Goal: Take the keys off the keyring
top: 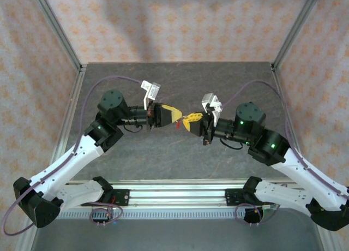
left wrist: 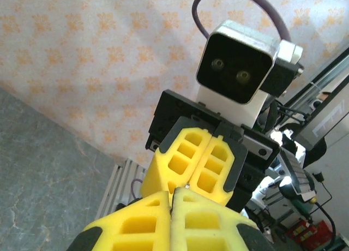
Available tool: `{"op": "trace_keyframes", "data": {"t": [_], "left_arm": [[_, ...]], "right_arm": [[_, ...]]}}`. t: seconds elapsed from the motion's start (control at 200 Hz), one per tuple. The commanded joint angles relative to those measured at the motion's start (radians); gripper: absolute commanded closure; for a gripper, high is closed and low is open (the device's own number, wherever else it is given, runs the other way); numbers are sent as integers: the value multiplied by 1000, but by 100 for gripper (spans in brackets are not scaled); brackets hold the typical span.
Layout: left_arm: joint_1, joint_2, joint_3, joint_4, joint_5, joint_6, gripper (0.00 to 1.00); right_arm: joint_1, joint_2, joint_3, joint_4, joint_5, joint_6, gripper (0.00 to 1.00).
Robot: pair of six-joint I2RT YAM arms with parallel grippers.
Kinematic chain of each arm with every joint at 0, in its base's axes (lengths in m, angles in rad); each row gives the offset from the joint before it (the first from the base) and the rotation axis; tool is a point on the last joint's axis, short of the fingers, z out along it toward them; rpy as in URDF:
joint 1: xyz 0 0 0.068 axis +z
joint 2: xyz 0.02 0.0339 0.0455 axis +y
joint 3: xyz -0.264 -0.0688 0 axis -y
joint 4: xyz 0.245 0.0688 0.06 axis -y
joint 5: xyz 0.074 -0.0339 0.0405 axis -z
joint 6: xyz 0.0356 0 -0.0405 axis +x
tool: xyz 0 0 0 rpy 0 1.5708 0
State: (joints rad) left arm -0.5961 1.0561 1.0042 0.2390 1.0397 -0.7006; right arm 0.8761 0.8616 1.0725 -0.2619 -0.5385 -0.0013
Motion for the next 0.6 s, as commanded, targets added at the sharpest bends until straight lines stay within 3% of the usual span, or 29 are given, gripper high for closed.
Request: {"op": "trace_keyframes", "data": {"t": [0.0,0.596], "left_arm": [[15,-38,-14,156,-78,-60,100],[15,-64,-183,434,-210,-201,100]], "right_arm": [[3,-46,-57,132,-4,51,100],[15,-107,-181,344,104,147,100]]}}
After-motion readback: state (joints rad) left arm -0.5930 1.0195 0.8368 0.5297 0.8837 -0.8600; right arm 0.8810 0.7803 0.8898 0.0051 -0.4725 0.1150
